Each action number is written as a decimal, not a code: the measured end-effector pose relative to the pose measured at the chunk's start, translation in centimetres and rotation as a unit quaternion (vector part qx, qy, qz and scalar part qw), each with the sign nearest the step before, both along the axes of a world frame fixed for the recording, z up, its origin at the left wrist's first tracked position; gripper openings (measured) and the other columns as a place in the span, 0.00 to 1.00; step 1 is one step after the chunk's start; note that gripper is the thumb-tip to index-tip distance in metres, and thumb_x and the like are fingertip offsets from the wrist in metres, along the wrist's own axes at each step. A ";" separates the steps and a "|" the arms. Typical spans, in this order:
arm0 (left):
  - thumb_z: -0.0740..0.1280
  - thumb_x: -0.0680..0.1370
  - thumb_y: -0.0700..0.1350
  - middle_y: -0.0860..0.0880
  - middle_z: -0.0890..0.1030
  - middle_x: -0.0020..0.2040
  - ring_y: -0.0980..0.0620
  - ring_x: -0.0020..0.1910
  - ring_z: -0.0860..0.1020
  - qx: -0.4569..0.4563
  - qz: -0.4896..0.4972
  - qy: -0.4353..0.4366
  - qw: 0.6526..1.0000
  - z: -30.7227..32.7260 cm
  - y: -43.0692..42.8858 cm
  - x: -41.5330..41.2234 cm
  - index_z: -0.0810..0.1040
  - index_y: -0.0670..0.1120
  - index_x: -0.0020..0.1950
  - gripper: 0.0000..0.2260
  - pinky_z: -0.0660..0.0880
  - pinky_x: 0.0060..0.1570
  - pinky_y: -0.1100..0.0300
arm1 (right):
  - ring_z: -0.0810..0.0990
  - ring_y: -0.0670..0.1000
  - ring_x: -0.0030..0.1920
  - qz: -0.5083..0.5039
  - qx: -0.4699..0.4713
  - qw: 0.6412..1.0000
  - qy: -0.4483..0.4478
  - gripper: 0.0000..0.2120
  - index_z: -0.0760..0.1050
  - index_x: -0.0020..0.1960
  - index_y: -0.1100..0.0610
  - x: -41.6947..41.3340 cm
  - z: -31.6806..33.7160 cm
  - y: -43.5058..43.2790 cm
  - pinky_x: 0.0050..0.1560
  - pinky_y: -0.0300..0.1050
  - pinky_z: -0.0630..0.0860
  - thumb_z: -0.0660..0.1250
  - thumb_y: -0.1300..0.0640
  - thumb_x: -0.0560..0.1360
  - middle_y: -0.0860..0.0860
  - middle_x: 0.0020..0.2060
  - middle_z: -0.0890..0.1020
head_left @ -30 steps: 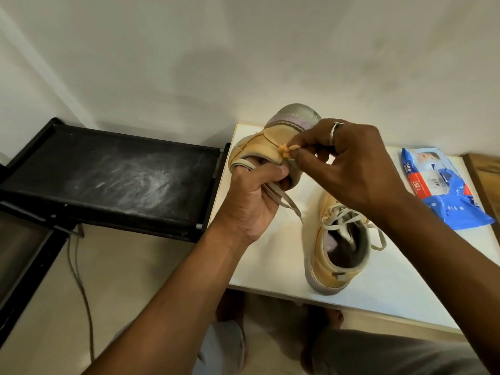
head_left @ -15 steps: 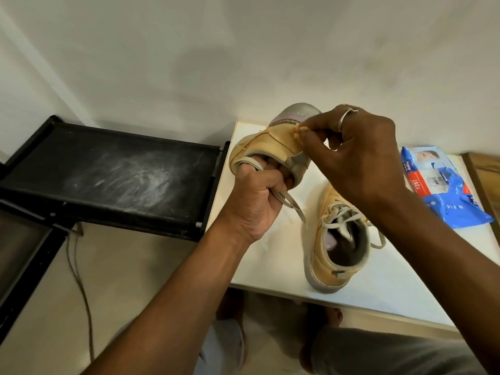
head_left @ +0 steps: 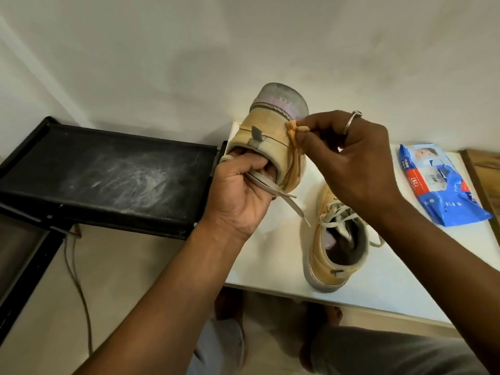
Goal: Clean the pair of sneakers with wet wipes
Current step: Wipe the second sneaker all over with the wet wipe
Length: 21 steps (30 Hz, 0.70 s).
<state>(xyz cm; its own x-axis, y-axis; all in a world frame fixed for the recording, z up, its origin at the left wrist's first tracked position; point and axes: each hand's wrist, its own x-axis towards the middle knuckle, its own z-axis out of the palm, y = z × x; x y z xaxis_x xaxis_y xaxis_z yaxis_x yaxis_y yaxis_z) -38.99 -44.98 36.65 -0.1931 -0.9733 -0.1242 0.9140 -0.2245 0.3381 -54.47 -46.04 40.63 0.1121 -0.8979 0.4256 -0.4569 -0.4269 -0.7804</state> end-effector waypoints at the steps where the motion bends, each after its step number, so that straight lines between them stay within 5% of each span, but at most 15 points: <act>1: 0.59 0.67 0.29 0.41 0.81 0.46 0.46 0.45 0.82 0.001 0.006 -0.001 1.000 0.0 -0.1 0.2 0.76 0.37 0.52 0.16 0.81 0.48 0.54 | 0.83 0.50 0.40 0.002 0.000 1.000 -0.001 0.06 0.82 0.53 0.52 0.3 -0.2 -0.1 0.41 0.52 0.79 0.71 0.55 0.76 0.45 0.43 0.85; 8: 0.59 0.68 0.30 0.38 0.75 0.55 0.40 0.56 0.75 -0.063 0.003 -0.221 0.973 -0.3 0.1 1.2 0.74 0.40 0.60 0.21 0.73 0.62 0.42 | 0.78 0.45 0.39 -0.005 -0.039 0.999 0.034 0.07 0.83 0.54 0.55 1.7 -0.9 -0.5 0.38 0.36 0.72 0.71 0.56 0.76 0.46 0.42 0.83; 12: 0.60 0.69 0.28 0.39 0.75 0.55 0.41 0.55 0.77 -0.081 0.004 -0.265 0.961 -0.3 0.3 1.7 0.67 0.35 0.68 0.26 0.79 0.49 0.49 | 0.78 0.46 0.39 0.037 -0.056 0.996 0.062 0.06 0.83 0.52 0.56 2.6 -1.1 -0.1 0.39 0.31 0.68 0.72 0.58 0.76 0.48 0.41 0.83; 15: 0.60 0.71 0.28 0.38 0.75 0.55 0.43 0.51 0.78 -0.090 0.009 -0.289 0.953 -0.5 0.4 1.7 0.63 0.34 0.70 0.27 0.78 0.41 0.57 | 0.79 0.47 0.39 0.077 -0.095 0.988 0.094 0.06 0.83 0.51 0.59 3.0 -1.2 0.2 0.40 0.37 0.73 0.72 0.59 0.75 0.50 0.41 0.83; 21: 0.63 0.69 0.29 0.37 0.74 0.65 0.38 0.63 0.74 -0.080 0.005 -0.327 0.942 -1.0 0.1 1.0 0.66 0.40 0.72 0.31 0.71 0.63 0.41 | 0.77 0.46 0.37 -0.051 -0.130 0.987 0.076 0.06 0.83 0.51 0.57 2.8 -0.4 -0.9 0.40 0.43 0.77 0.71 0.56 0.76 0.50 0.40 0.82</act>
<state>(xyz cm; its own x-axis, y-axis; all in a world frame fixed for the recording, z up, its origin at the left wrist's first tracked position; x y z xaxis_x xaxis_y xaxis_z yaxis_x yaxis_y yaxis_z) -37.99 -44.84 35.69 -0.1174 -0.9909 -0.0663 0.4999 -0.1166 0.8582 -51.66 -46.89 40.19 0.1076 -0.7709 0.6278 -0.6107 -0.5495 -0.5701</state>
